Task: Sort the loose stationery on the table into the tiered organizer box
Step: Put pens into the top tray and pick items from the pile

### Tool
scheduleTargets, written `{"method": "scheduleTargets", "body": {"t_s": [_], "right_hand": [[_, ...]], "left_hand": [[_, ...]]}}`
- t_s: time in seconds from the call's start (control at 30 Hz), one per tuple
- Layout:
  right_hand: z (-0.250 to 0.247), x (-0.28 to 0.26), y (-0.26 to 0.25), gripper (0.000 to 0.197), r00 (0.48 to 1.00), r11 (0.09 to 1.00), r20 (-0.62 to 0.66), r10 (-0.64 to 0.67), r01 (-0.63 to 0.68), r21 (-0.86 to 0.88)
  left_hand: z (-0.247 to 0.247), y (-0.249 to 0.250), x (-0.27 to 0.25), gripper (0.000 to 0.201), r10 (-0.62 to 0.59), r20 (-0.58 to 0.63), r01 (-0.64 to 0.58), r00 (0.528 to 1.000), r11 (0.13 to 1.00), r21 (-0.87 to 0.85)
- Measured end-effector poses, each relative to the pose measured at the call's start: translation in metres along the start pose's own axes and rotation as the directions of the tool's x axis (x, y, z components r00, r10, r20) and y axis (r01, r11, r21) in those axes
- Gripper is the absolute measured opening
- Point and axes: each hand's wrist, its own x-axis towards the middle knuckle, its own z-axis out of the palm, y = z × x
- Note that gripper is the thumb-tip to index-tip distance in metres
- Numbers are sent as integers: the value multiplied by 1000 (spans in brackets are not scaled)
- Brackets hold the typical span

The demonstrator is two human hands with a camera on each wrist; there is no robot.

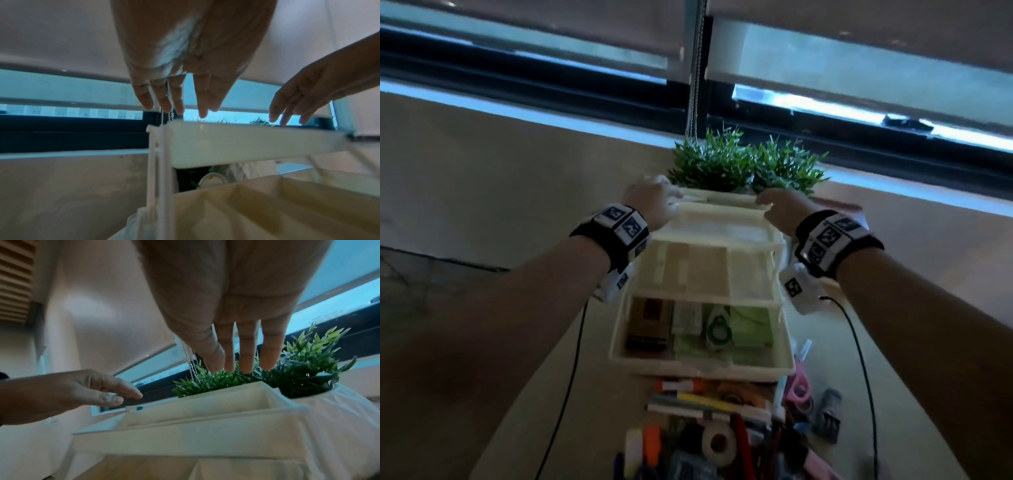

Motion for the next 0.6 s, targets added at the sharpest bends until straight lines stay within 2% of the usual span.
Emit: {"method": "scheduleTargets", "body": {"t_s": [0.1,0.23,0.3,0.37,0.47,0.53,0.6], "right_hand": [[1,-45,11,27,995,993,-93,-41,51,105],[13,-124,23,18,993,987,-41,-109,113,111],[30,-160,32,15,992,982,21,-122,118,149],[52,-190,42,13,985,977,132,-115,88,192],[92,-228,50,14,956,950,250,-152,72,303],[117,-243,53,13,948,937,254,-193,102,335],[130,-250,50,16,954,954,228,-196,131,270]], "left_hand": [[-1,15,-42,30,48,-23,-50,999,996,-75],[3,43,-114,27,92,-43,-98,995,979,-179],[9,58,-153,23,96,30,-86,995,965,-248],[18,66,-187,20,79,166,-22,983,947,-320],[39,68,-229,27,99,413,19,905,962,-273],[57,68,-248,23,92,478,27,874,971,-236],[73,70,-258,26,45,476,57,878,979,-197]]}}
